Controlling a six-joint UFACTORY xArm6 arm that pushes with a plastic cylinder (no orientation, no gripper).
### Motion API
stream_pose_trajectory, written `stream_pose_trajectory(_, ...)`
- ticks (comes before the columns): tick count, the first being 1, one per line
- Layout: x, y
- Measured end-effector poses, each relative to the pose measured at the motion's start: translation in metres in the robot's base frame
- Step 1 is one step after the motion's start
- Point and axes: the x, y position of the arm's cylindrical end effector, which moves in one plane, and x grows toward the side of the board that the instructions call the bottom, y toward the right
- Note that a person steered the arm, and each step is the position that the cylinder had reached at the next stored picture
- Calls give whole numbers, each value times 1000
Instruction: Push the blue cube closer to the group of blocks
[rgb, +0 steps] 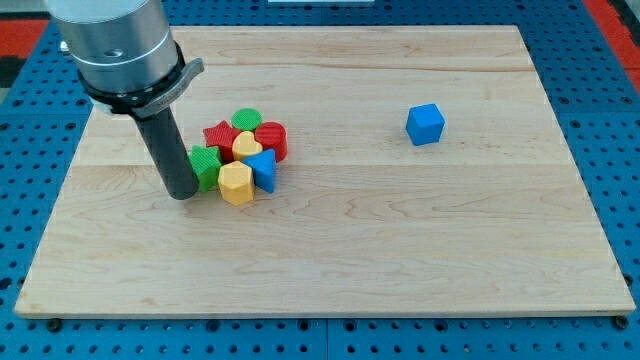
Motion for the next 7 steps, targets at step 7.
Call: stream_pose_trajectory(7, -73, 328)
